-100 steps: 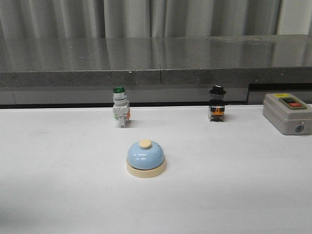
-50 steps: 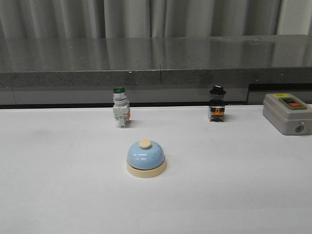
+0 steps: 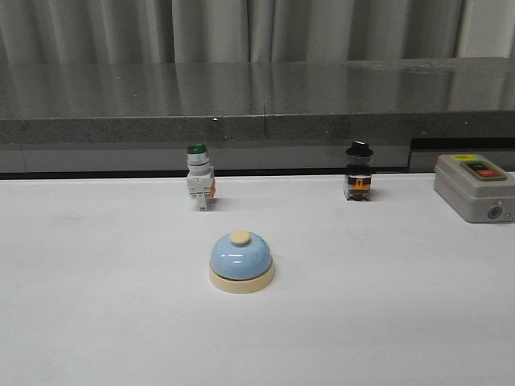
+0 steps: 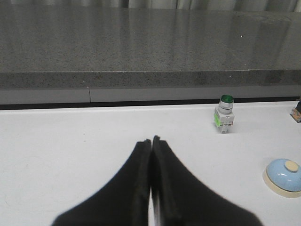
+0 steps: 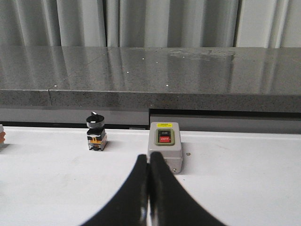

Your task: Place and press bell with both arms

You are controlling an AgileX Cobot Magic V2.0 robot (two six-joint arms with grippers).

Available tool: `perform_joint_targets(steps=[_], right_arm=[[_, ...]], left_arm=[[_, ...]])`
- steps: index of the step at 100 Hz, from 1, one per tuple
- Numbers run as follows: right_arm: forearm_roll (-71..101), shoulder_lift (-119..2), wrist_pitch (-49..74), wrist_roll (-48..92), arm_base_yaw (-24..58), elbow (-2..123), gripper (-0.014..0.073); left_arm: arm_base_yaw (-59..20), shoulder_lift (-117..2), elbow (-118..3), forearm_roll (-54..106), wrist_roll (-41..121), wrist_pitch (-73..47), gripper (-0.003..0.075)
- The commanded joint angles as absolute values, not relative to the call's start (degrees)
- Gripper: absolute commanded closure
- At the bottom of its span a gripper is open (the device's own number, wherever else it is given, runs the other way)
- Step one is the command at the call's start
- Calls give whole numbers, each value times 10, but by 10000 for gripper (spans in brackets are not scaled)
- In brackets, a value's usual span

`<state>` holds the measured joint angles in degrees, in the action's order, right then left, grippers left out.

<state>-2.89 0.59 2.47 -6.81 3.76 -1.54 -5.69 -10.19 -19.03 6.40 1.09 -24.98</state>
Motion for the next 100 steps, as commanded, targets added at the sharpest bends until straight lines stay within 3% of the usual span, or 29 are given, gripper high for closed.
perform_joint_targets(steps=[1, 17, 57, 100], right_arm=[[-35, 4, -19, -68, 34, -15, 663], [-35, 4, -19, -68, 34, -15, 663], [-35, 4, -19, -68, 34, -15, 663], [-35, 4, -19, -68, 34, -15, 663]], left_arm=[[-56, -84, -194, 47, 6, -204, 739], [-55, -39, -152, 44, 6, -180, 739], [-11, 23, 13, 35, 14, 37, 739], [-11, 23, 13, 35, 14, 13, 739]])
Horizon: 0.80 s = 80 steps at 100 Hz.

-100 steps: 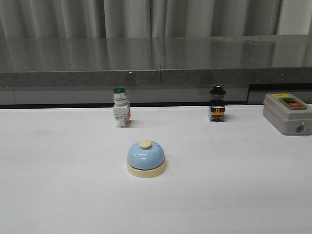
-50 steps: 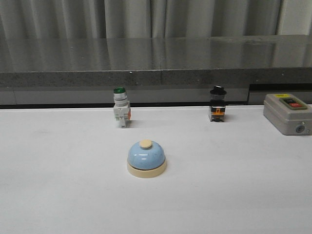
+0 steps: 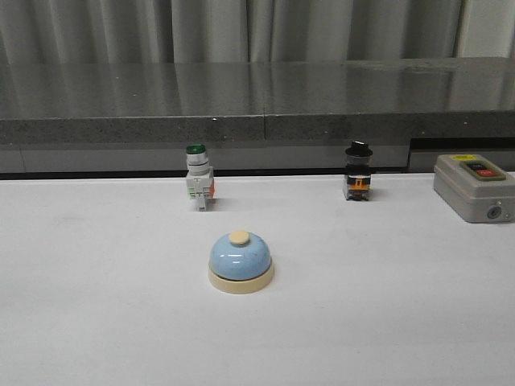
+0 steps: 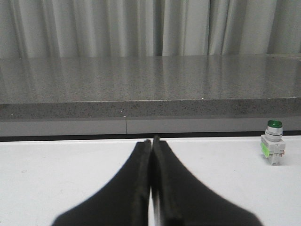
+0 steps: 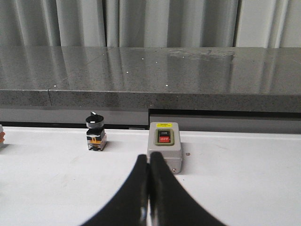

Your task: Place and press bell with both arms

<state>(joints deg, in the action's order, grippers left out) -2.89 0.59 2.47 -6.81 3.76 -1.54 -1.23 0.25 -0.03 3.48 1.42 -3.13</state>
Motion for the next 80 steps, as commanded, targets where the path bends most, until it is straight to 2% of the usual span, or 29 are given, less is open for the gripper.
perform_joint_targets(steps=[1, 62, 80], right_arm=[[-35, 4, -19, -68, 34, -15, 663], [-35, 4, -19, -68, 34, -14, 663], [-35, 4, 0, -68, 34, 23, 663]], left_arm=[[-11, 23, 13, 35, 14, 13, 739], [-11, 23, 13, 35, 14, 13, 739], [-11, 23, 13, 35, 14, 13, 739]])
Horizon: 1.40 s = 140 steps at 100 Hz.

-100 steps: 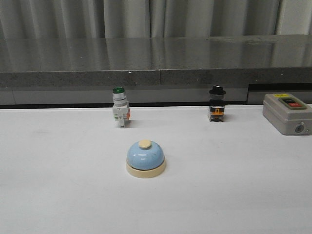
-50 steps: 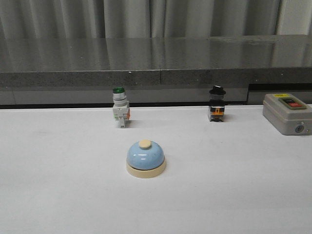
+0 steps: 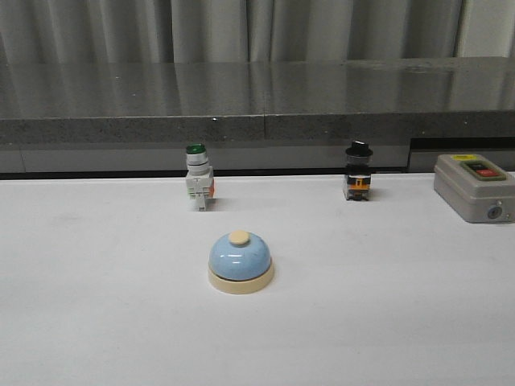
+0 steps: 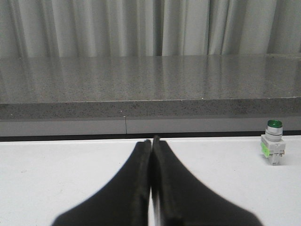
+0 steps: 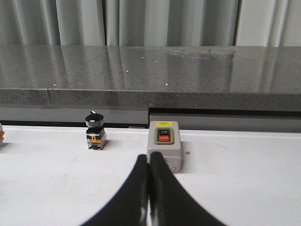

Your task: Place and press bell with both arms

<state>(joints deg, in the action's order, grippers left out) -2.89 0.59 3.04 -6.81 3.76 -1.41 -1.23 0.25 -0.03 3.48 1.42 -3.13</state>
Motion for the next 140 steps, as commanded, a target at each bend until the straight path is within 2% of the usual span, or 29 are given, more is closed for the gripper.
perform_joint_targets(steps=[1, 27, 72, 140], right_arm=[[-35, 4, 5, -68, 34, 29, 663], [-35, -75, 129, -68, 34, 154, 663], [-35, -308, 175, -68, 43, 284, 663], [-35, -741, 319, -60, 265, 582, 663]], left_arm=[[-11, 23, 13, 35, 14, 13, 739], [-11, 23, 13, 35, 14, 13, 739], [-11, 23, 13, 35, 14, 13, 739], [-11, 23, 13, 35, 14, 13, 739]])
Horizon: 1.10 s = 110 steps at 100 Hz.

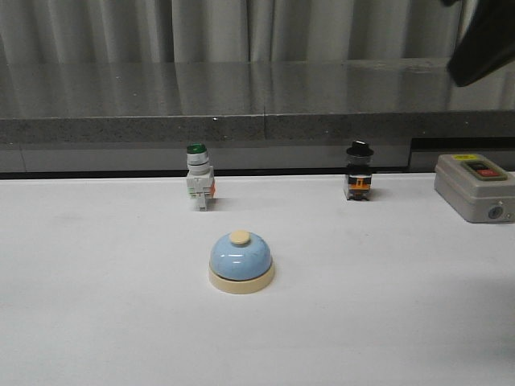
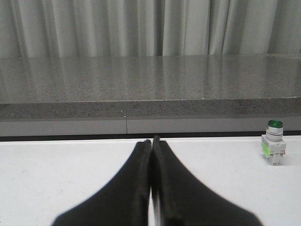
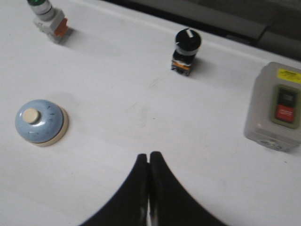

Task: Place and press bell with both arms
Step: 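Lower the closed right gripper onto the bell's cream button, then raise the right gripper up off the bell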

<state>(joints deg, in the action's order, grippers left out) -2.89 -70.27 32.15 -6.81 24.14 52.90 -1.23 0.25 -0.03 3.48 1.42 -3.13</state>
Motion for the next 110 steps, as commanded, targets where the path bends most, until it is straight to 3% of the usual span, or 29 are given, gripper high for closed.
perform_joint_targets(steps=[1, 56, 110], right_arm=[[-35, -749, 323, -58, 267, 588, 663], [-34, -1002, 437, -41, 412, 804, 663], [-36, -1122, 453, -24, 427, 866, 663]], left_arm=[[-11, 23, 13, 35, 14, 13, 739], [-11, 23, 13, 35, 14, 13, 739], [-11, 23, 13, 35, 14, 13, 739]])
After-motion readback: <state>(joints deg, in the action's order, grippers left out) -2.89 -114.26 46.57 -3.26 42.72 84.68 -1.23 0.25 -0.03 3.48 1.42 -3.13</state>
